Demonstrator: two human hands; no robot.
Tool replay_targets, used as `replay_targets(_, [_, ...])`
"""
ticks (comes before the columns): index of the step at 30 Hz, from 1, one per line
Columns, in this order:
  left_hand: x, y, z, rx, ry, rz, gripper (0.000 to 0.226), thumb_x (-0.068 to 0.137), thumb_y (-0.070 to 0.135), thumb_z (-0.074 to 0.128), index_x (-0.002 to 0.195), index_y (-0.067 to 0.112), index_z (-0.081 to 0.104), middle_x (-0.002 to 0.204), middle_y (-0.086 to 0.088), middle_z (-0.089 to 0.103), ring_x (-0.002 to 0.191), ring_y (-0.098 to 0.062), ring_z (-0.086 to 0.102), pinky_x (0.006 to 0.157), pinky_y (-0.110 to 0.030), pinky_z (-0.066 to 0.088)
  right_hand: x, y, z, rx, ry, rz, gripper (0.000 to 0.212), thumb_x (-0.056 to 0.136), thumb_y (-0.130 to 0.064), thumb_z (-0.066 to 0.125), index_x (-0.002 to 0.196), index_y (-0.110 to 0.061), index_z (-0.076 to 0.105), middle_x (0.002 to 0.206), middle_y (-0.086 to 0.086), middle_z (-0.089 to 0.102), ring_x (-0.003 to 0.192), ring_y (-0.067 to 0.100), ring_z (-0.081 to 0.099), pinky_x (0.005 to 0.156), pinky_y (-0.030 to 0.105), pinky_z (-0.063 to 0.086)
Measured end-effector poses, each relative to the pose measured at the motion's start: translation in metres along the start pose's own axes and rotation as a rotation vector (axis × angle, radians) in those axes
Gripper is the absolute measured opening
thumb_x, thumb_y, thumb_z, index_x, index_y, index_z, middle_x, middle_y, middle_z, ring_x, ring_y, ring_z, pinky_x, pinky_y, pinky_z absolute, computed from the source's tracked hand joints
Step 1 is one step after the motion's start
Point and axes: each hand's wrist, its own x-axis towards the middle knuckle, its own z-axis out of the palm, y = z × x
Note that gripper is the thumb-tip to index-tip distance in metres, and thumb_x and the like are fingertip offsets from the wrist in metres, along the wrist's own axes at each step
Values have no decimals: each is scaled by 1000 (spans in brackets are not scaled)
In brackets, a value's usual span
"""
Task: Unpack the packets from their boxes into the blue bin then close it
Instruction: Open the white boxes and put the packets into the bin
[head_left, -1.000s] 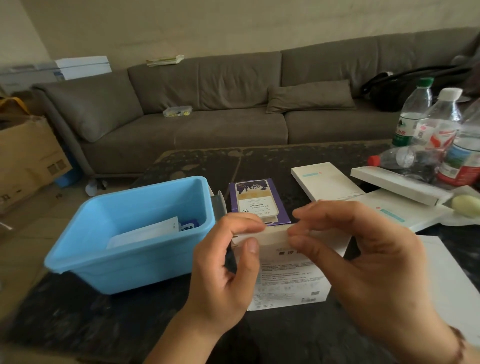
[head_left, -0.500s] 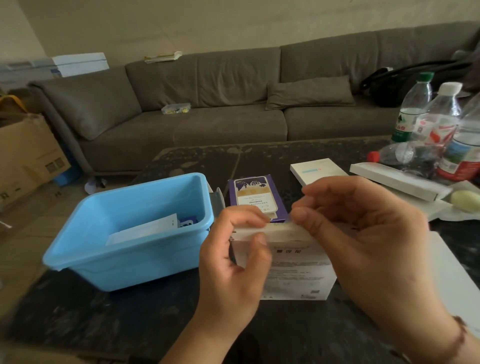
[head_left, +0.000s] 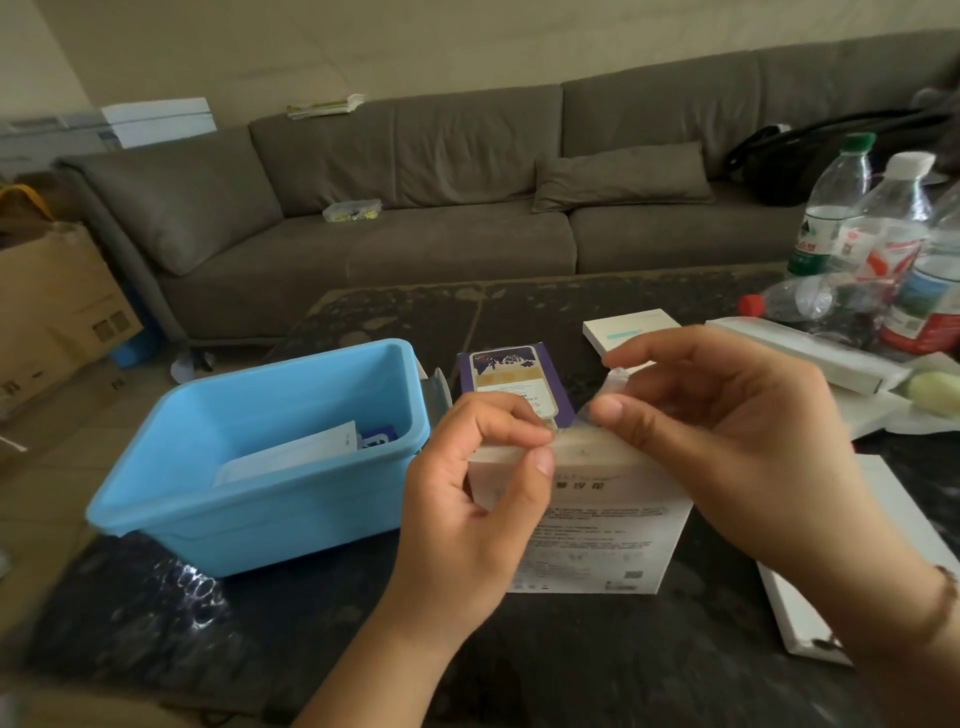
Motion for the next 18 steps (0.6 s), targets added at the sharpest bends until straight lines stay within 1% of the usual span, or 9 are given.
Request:
replay_targets(2, [1, 0, -1, 16, -8, 6, 8, 88, 25, 60, 91, 18, 63, 100, 5, 64, 100, -24, 62, 78, -33, 52, 2, 3, 0, 51, -12, 33, 30, 62, -47, 73, 87, -30, 70, 75, -6, 76, 68, 12, 73, 64, 35, 60])
replay_targets(4, [1, 0, -1, 26, -15, 12, 6, 88, 24, 60, 90, 19, 62, 100, 5, 63, 99, -25, 62, 78, -34, 53, 6, 5, -1, 35, -35, 24, 30, 63, -47, 73, 87, -30, 69, 74, -5, 76, 67, 13, 73, 63, 39, 60])
replay_targets(5, [1, 0, -1, 23, -19, 8, 6, 87, 25, 60, 90, 19, 62, 99, 4, 63, 99, -26, 62, 77, -32, 53, 9, 4, -2, -6, -54, -2, 30, 64, -47, 73, 88, -30, 69, 74, -6, 76, 66, 11, 73, 62, 36, 60])
replay_targets(8, [3, 0, 1, -22, -28, -33, 7, 86, 26, 60, 89, 20, 62, 99, 4, 64, 98, -22, 63, 74, -24, 51, 17, 6, -5, -177, -114, -116, 29, 68, -48, 69, 92, -33, 69, 72, -6, 73, 68, 7, 70, 59, 20, 55])
replay_targets(10, [4, 0, 2, -85, -34, -69, 9, 84, 25, 61, 88, 17, 62, 97, 3, 65, 96, -15, 64, 72, -18, 50, 21, 8, -7, -281, -132, -199, 25, 75, -47, 70, 95, -33, 69, 71, -6, 71, 70, 8, 67, 60, 15, 52])
replay_targets(12, [4, 1, 3, -162, -26, -101, 10, 81, 24, 62, 85, 14, 62, 94, 4, 65, 92, -11, 64, 70, -16, 50, 23, 11, -7, -423, -132, -343, 23, 82, -40, 73, 100, -26, 70, 70, -7, 68, 66, 10, 62, 59, 14, 49])
replay_targets(14, [4, 0, 4, -232, -19, -130, 10, 77, 23, 64, 82, 14, 62, 93, -1, 66, 90, -14, 66, 71, -20, 51, 25, 13, -5, -532, -132, -445, 24, 82, -31, 72, 102, -20, 71, 67, -5, 65, 57, 9, 56, 54, 17, 46])
replay_targets(16, [4, 0, 5, -280, -19, -145, 6, 75, 21, 65, 80, 17, 64, 93, -9, 66, 90, -19, 67, 71, -24, 54, 27, 14, -4, -574, -131, -495, 22, 83, -25, 72, 104, -17, 72, 66, -2, 63, 54, 11, 54, 50, 29, 48])
replay_targets(18, [5, 0, 6, -322, -16, -160, 6, 73, 18, 65, 78, 20, 67, 91, -6, 68, 89, -18, 68, 71, -23, 54, 29, 14, -4, -580, -136, -501, 23, 84, -26, 71, 104, -17, 72, 66, -1, 63, 54, 12, 54, 49, 35, 49])
